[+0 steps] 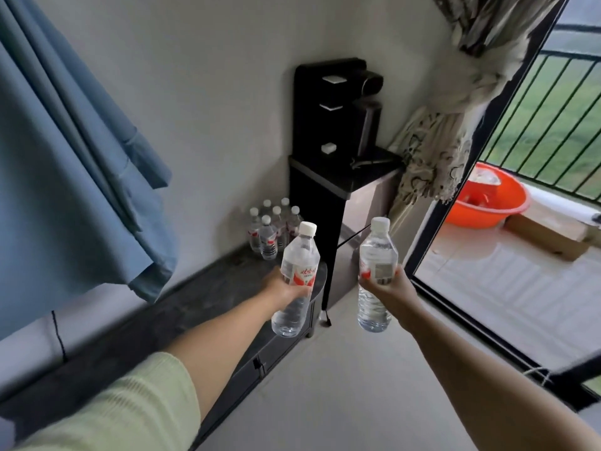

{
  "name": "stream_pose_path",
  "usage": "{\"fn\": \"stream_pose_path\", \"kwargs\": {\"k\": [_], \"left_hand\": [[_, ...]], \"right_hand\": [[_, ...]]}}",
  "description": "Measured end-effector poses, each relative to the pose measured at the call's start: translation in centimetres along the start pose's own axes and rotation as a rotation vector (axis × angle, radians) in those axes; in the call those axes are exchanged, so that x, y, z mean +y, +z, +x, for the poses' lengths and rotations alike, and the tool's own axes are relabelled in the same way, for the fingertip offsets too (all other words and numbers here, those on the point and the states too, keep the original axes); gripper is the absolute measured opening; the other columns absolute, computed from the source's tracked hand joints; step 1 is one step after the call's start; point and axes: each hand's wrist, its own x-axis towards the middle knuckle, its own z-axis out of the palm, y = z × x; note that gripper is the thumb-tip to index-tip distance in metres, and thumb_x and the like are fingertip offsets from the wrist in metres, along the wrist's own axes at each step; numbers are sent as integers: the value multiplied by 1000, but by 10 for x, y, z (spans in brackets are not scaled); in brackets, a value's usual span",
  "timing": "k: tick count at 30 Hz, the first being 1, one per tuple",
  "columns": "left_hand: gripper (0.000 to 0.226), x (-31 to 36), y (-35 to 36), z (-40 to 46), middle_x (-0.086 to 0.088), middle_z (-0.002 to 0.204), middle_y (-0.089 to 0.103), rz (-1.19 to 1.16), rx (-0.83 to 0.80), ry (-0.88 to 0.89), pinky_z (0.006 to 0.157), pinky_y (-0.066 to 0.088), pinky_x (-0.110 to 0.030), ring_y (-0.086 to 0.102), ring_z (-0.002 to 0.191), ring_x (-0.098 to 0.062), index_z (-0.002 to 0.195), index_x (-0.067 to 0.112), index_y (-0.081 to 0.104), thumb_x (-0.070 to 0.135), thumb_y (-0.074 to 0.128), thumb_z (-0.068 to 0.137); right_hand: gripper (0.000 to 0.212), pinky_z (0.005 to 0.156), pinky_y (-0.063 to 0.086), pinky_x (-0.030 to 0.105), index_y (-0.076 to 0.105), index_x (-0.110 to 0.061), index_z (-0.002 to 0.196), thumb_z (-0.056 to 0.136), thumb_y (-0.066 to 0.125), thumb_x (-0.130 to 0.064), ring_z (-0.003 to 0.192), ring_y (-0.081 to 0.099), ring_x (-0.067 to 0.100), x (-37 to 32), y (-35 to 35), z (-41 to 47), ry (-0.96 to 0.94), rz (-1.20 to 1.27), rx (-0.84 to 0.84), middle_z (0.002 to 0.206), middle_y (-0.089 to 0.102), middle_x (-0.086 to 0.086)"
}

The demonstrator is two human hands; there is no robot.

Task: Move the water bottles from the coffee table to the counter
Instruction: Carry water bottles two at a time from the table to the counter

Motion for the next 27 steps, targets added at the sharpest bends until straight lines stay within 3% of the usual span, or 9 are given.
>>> {"fn": "stream_pose_path", "kwargs": {"k": [6,12,17,24,27], "left_hand": [[40,13,14,65,2,94,65,50,77,-64,79,49,-29,63,90,-18,102,20,57,29,80,71],[63,10,1,146,3,105,67,2,129,-144,80,50,-30,64,96,-18,114,24,55,45,84,62],[67,3,-16,222,1,111,67,-80,148,-196,94,51,-41,62,104,-22,121,24,54,39,86,63],[67,-12,-10,297,1,116,64,-179,163,-274,93,50,-40,61,104,-22,126,28,48,31,84,70],[60,-28,6,329,-6,120,64,-277,209,-260,92,46,-34,60,108,-23,119,22,51,15,85,69]], "right_hand": [[50,89,54,48,58,-8,113,77,77,-38,96,67,28,7,10,73,44,-42,-75,101,70,10],[53,88,55,44,58,-15,113,72,79,-42,92,68,21,11,31,160,89,-70,-124,98,71,4],[58,87,55,39,53,-22,117,69,84,-34,95,67,18,14,68,237,150,-43,-147,101,69,-1],[70,83,47,29,47,-30,129,70,84,-25,97,62,14,32,117,311,186,-43,-134,108,65,-8],[67,70,47,19,47,-28,129,72,82,-23,90,63,10,51,136,342,201,-67,-143,105,66,-7]]}}
